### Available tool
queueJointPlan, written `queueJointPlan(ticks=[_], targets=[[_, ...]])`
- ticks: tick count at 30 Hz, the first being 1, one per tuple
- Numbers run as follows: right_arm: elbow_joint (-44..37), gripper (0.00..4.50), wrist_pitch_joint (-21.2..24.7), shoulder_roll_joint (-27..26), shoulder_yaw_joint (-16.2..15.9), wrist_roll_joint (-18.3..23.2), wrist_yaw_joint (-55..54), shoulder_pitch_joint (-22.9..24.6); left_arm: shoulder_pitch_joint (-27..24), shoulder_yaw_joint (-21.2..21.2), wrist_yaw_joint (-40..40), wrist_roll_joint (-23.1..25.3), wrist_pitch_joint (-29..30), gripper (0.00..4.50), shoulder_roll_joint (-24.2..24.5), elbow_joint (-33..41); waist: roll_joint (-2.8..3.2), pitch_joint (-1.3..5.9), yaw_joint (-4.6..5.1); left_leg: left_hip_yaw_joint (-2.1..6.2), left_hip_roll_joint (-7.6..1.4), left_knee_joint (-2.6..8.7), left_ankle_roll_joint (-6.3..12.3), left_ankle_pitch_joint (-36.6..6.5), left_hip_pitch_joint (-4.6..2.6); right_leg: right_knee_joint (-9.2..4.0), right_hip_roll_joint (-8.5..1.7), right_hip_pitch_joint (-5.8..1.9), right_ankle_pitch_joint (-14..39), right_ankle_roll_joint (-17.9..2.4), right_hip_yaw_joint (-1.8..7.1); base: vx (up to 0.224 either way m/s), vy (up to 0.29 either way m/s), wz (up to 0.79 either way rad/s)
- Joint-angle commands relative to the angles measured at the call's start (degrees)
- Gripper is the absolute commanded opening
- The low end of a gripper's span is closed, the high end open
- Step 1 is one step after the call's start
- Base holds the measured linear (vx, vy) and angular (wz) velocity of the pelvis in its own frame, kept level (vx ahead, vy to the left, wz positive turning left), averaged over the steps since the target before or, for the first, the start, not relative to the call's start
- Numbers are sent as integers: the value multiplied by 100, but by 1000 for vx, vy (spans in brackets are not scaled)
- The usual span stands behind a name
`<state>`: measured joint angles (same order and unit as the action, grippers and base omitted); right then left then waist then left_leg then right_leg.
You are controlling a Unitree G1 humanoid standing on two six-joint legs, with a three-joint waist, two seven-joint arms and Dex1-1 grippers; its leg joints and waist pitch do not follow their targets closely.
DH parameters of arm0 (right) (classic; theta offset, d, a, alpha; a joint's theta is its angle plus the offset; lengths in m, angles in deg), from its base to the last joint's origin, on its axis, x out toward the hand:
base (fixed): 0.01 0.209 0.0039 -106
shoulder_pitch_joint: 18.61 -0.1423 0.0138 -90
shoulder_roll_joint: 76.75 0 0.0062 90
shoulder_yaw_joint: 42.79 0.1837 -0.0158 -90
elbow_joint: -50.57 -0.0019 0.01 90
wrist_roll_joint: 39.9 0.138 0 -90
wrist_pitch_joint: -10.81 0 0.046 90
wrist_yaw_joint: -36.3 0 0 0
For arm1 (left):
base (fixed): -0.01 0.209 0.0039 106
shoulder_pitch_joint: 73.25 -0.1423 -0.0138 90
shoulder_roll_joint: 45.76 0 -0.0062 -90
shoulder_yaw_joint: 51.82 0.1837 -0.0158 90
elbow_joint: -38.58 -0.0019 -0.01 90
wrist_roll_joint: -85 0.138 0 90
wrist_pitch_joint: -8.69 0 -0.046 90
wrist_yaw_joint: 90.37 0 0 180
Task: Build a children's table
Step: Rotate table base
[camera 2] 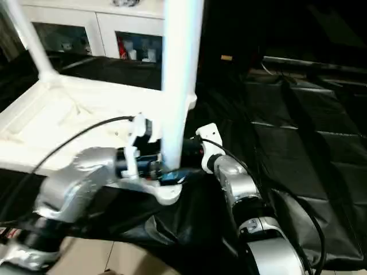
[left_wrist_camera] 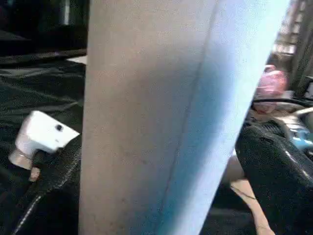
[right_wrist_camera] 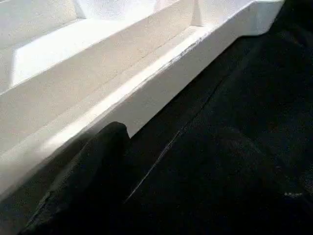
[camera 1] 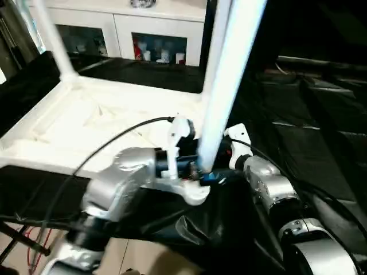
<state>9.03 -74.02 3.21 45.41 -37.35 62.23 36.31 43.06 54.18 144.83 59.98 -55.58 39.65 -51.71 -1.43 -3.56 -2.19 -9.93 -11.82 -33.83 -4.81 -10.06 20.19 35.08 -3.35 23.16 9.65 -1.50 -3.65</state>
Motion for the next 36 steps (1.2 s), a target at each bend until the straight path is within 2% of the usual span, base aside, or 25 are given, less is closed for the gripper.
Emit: queueJointPlan(ticks=[1,7,11,13,14,16,18,19,22,24,28,29,30,31,33,34,35,36], targets=[[3,327,-123,-163,-134,5,127,-102,143,247,-94,155,-106,448,-97,-118,84,403,-49,15,-81,369,-40,-1409,-6,-435,-369,-323,1500,-1038,251,0,0,0],[47,327,-207,12,90,87,17,-145,224,217,-225,629,-417,448,86,-568,92,401,-43,22,-76,368,-12,-1440,-2,-443,-370,-326,1599,-1043,242,0,0,0],[-447,327,-92,377,167,244,559,45,39,208,424,640,-655,448,604,-623,91,404,-67,24,-83,369,38,-1445,-17,-443,-374,-323,1580,-1034,245,0,0,0],[-571,327,-52,452,148,274,720,102,13,194,516,641,-710,448,690,-656,102,402,-78,17,-95,370,58,-1362,-16,-421,-370,-316,1441,-1072,254,0,0,0],[-708,327,-13,532,101,295,910,171,3,200,628,637,-693,448,791,-696,129,402,-96,13,-90,365,52,-1335,-19,-411,-369,-314,1380,-1109,255,0,0,0],[-1281,327,104,903,-92,380,1669,470,24,255,1025,753,-796,448,1172,-969,128,396,-143,17,-86,377,101,-1387,-29,-424,-350,-322,1376,-1085,248,0,0,0],[-1571,327,142,1126,-180,412,2014,626,82,303,1185,881,-944,448,1321,-1187,146,387,-171,21,-86,389,115,-1423,-37,-437,-347,-317,1416,-1034,252,0,0,0],[-1680,327,152,1216,-212,414,2150,685,112,327,1241,946,-1030,419,1369,-1290,140,393,-178,14,-91,383,101,-1441,-45,-436,-349,-314,1422,-1025,254,0,0,0],[-2100,327,227,1539,-325,495,2653,902,242,478,1456,1168,-1344,419,1475,-1648,140,387,-213,14,-99,383,62,-1507,-53,-450,-376,-304,1575,-1059,256,0,0,0],[-2397,327,353,1745,-382,595,2982,1043,336,577,1598,1298,-1515,393,1536,-1861,129,378,-269,15,-109,390,111,-1547,-45,-471,-377,-316,1725,-958,261,0,0,0],[-2991,327,660,2131,-491,809,3638,1299,638,630,1653,1566,-2017,373,1503,-2519,122,378,-315,13,-92,382,103,-1535,-48,-499,-370,-315,1834,-936,251,0,0,0],[-3139,327,745,2230,-533,872,3814,1361,719,631,1718,1618,-2150,364,1480,-2700,144,379,-340,14,-94,378,122,-1569,-65,-503,-363,-311,1873,-891,250,0,0,0],[-3139,327,745,2230,-533,872,3814,1361,719,631,1718,1618,-2150,349,1480,-2700,125,386,-346,23,-98,380,134,-1536,-42,-495,-382,-329,1887,-868,244,0,0,0],[-3343,327,828,2367,-615,899,4002,1441,859,643,1790,1709,-2346,341,1453,-2978,140,388,-347,27,-104,385,136,-1535,-42,-495,-387,-324,1897,-884,243,0,0,0],[-3452,327,893,2425,-656,902,4059,1477,972,676,1829,1795,-2482,330,1452,-3188,124,387,-360,23,-96,376,138,-1542,-43,-518,-392,-317,2014,-850,242,0,0,0],[-3497,327,943,2438,-658,910,4075,1490,1012,679,1844,1827,-2524,330,1446,-3272,119,394,-356,36,-99,382,120,-1496,-21,-507,-406,-332,2037,-840,236,0,0,0],[-3530,327,973,2449,-665,922,4102,1500,1044,690,1874,1849,-2557,330,1446,-3336,143,399,-358,34,-95,374,111,-1490,-32,-513,-405,-319,2039,-847,235,0,0,0],[-3582,327,1016,2469,-676,943,4141,1516,1093,704,1921,1880,-2616,313,1445,-3436,130,401,-357,32,-101,370,116,-1473,-33,-506,-404,-319,1976,-879,238,0,0,0]])
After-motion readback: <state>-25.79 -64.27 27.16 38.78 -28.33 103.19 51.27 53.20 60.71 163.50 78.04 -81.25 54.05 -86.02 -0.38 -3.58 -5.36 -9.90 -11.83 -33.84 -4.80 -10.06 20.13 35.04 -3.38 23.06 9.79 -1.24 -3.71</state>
